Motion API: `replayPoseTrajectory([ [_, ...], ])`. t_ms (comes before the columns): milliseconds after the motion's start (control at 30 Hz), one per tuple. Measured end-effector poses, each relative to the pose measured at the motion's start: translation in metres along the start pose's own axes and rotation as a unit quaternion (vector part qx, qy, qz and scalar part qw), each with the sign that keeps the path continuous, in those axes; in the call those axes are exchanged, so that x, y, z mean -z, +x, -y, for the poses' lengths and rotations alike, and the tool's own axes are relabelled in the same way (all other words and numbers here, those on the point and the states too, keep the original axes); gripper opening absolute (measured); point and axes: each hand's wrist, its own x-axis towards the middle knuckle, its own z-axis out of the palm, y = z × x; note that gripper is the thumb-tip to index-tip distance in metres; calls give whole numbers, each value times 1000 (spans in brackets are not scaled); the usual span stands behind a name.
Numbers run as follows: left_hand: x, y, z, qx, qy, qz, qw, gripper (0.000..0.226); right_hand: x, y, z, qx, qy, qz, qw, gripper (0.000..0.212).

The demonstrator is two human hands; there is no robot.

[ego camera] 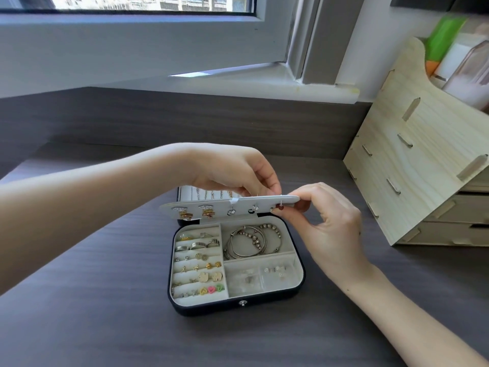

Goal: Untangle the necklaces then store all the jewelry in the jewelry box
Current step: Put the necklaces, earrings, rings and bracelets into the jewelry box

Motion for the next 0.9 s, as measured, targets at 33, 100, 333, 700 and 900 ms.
replayPoseTrajectory([
  [33, 0, 0, 0, 3, -13, -1, 1000, 15, 0, 0, 0, -1, 1, 1, 1000, 14],
  [100, -1, 1, 0, 13, -20, -11, 1000, 30, 0, 0, 0, 1, 4, 2, 1000, 14],
  [333, -1, 5, 1, 23, 27, -11, 999, 13, 0, 0, 0, 8, 11, 4, 1000, 15],
  [700, 0, 2, 2, 42, -15, -7, 999, 39, -1, -1, -1, 11, 11, -2, 1000, 16],
  [900, 2, 2, 0, 28, 11, -1, 1000, 11, 0, -1, -1, 12, 11, 1, 1000, 16],
])
